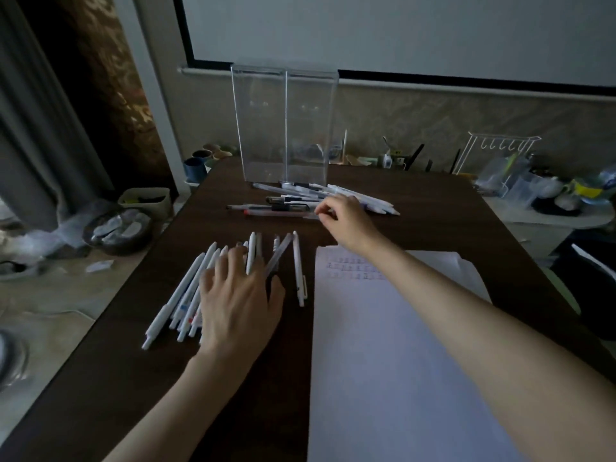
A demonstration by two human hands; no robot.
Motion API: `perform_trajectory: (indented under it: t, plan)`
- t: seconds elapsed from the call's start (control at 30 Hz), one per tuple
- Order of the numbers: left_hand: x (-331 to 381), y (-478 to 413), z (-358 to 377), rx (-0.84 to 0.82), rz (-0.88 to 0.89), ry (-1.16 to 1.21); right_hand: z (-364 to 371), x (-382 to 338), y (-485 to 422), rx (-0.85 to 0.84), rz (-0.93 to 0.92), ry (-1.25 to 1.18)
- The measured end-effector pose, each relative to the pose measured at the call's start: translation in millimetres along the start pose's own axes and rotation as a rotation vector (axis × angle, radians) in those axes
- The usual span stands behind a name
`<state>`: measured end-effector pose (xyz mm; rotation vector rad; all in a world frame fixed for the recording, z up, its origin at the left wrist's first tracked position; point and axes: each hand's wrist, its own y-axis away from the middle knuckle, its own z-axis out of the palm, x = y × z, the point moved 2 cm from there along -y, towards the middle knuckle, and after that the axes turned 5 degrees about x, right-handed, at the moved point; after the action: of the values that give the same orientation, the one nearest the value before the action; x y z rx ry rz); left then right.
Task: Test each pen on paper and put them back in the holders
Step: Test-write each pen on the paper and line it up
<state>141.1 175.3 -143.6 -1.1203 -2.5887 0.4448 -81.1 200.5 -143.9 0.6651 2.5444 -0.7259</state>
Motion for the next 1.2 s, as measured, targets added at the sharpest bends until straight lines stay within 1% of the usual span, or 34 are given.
perform_trajectory:
  t: [0.07,0.1,0.2,0.27,0.33,0.4,0.47,0.57,0.67,0.73,0.8,0.9,1.0,1.1,1.13,1.2]
  plan:
    - [2.6,-0.4,7.2,-0.097,0.012,0.029,10.4,0.0,-4.8,0.003,-0.024,0.108]
    - [2.3,-1.0,9.9,-0.117,0.022,0.044,13.4,-0.3,-6.5,0.004,-0.018,0.142]
    - [-0.8,-0.9,13.3,-0.124,0.022,0.068,17.4,-1.5,-9.3,-0.021,0.005,0.231]
    - [-0.9,-0.5,12.4,-0.13,0.023,0.072,14.8,-2.0,-8.1,-0.017,-0.023,0.272]
    - [0.0,-0.3,10.9,-0.132,0.021,0.087,5.2,-2.3,-0.9,0.045,-0.057,0.285]
    - [-0.1,-0.8,10.2,-0.138,0.007,0.088,-10.9,-0.6,11.9,0.147,-0.066,0.252]
    - [-0.5,-1.6,10.2,-0.138,-0.001,0.077,-31.8,2.9,30.4,0.206,-0.043,0.153]
    - [2.1,-1.3,6.9,-0.08,0.036,0.098,-66.3,11.2,66.8,0.155,0.093,-0.084]
    - [16.8,-1.8,8.4,0.037,0.184,0.154,-94.6,24.3,99.6,0.074,0.285,-0.333]
    - [33.4,-1.4,9.5,0.056,0.3,0.205,-105.2,29.2,116.5,-0.006,0.349,-0.478]
    - [54.4,-1.1,9.3,-0.002,0.381,0.288,-107.5,29.9,130.7,-0.064,0.37,-0.608]
    - [90.0,-4.4,13.3,-0.092,0.452,0.385,-102.4,29.3,144.7,-0.074,0.393,-0.758]
    - [118.9,-5.5,24.8,-0.041,0.496,0.455,-99.3,31.3,149.5,-0.023,0.373,-0.811]
    - [125.0,-3.8,31.6,-0.006,0.482,0.529,-103.1,39.9,150.1,0.147,0.389,-0.92]
    - [124.4,-1.8,33.4,-0.007,0.511,0.528,-103.3,42.6,150.4,0.165,0.38,-0.95]
    - [124.5,2.9,34.5,-0.03,0.606,0.524,-101.3,41.1,152.1,0.11,0.322,-0.938]
